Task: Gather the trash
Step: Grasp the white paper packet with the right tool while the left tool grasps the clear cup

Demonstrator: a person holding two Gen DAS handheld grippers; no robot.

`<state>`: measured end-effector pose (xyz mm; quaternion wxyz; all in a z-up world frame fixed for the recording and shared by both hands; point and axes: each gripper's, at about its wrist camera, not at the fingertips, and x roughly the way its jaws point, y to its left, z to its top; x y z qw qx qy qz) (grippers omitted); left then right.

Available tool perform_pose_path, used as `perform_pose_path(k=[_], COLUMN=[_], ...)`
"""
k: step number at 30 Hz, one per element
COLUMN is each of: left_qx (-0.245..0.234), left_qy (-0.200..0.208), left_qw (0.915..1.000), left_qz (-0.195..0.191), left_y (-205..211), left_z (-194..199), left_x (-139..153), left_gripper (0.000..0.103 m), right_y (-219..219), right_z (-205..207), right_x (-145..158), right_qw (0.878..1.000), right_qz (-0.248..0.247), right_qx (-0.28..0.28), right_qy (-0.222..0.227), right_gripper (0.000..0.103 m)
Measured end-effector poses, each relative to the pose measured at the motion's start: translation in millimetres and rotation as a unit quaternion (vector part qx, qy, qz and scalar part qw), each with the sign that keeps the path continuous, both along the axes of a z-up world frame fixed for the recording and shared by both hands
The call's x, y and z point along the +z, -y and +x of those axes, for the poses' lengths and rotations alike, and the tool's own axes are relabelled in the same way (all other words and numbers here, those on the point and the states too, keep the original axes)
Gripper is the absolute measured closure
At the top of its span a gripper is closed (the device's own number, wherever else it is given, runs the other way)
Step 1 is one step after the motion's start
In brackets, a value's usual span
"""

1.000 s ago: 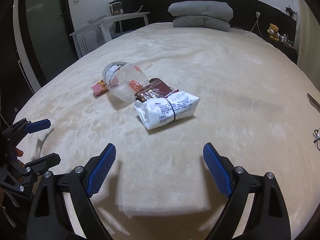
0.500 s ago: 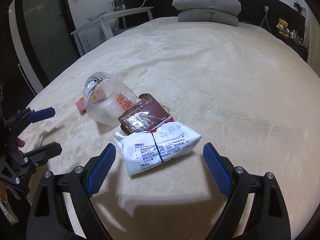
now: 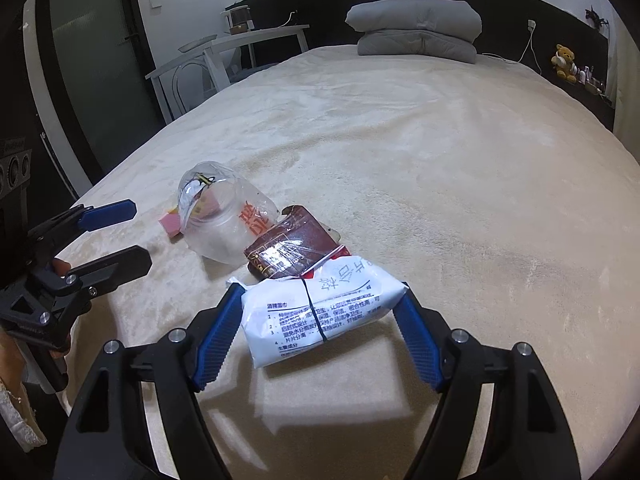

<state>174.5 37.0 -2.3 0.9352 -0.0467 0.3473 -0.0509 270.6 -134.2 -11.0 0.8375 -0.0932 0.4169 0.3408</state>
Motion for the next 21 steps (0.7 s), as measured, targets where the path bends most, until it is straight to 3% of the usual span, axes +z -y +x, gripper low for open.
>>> perform_pose_path(k=[14, 19, 21], left_qx=[0.006, -0.004, 0.000], left_qy=[-0.033, -0.048, -0.032], left_qw=[0.9993, 0.9988, 0.9995], left_qz=[0.014, -0.008, -0.005], left_y=[1.6, -2.2, -0.7], left_z=[42.0, 56.4, 55.5], left_x=[-11.7, -16.8, -15.8], left_gripper=[0.006, 0.006, 0.008], right_y=[12.7, 13.8, 14.5], right_z=[-1.7, 3.5, 3.8], right_x=[8.0, 6.0, 5.7], right_qw=[1.000, 1.000, 1.000], right_qz=[-0.004, -0.017, -0.023], right_qx=[0.010, 0.007, 0.009], right_qy=[-0.002, -0.004, -0.002], right_gripper=[0.028, 0.028, 0.028])
